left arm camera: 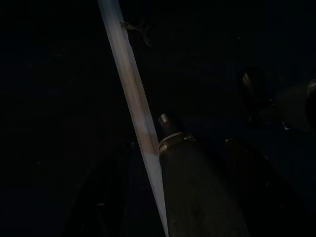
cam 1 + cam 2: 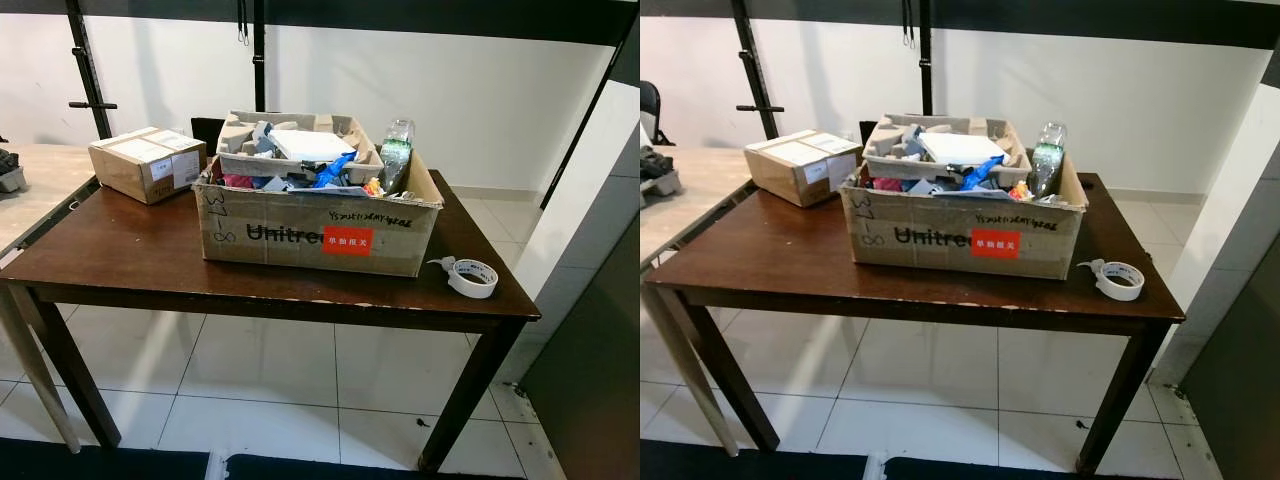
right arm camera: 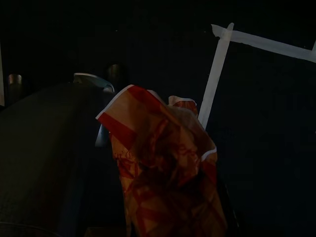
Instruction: Picking trash to rubbish bin
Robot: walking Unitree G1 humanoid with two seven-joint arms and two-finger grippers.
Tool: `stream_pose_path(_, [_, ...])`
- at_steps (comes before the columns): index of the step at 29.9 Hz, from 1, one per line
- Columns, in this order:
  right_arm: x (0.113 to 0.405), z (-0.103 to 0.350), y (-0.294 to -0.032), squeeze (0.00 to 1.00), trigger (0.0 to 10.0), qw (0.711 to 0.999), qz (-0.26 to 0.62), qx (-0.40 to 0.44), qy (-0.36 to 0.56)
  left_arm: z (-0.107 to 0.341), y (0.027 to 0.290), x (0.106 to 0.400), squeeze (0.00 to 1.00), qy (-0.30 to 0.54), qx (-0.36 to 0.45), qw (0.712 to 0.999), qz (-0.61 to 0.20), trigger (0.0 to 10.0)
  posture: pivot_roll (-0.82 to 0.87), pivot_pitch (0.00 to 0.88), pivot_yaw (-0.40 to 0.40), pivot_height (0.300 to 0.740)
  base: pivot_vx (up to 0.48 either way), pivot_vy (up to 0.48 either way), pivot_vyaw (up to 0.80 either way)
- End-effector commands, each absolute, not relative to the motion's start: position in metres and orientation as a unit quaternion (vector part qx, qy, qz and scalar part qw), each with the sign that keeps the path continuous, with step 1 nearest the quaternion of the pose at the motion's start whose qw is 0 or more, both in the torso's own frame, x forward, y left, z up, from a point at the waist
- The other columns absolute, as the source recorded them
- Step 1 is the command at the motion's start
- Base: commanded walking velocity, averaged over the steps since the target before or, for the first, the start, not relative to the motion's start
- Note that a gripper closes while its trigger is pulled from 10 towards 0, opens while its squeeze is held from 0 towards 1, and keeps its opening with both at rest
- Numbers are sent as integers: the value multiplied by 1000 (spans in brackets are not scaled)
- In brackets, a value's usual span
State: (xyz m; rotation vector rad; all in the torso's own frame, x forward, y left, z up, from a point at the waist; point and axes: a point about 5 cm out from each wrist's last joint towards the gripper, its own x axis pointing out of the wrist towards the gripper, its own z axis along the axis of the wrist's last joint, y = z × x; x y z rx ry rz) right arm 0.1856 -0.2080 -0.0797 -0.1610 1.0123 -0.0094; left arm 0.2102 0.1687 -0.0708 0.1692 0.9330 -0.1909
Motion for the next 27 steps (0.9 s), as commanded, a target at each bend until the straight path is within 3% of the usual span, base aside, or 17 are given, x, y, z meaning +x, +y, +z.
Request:
stream_pose_path(1, [180, -82, -209, 0, 10000, 866, -8, -73, 494, -75, 172, 203, 0, 460, 76, 880, -88, 10000, -109, 136, -21, 740, 0, 0, 0])
stream_pose_path(6, [181, -83, -207, 0, 10000, 866, -5, -65, 495, -74, 170, 205, 0, 455, 77, 882, -94, 10000, -107, 129, -22, 740, 0, 0, -339])
stream_pose_path(19, [181, -83, -205, 0, 10000, 867, -1, -62, 495, -72, 172, 207, 0, 440, 89, 888, -95, 10000, -100, 117, -24, 740, 0, 0, -747])
stream_pose_path(27, [182, -83, -203, 0, 10000, 867, 2, -65, 494, -70, 173, 210, 0, 432, 93, 892, -97, 10000, -96, 118, -23, 740, 0, 0, 0])
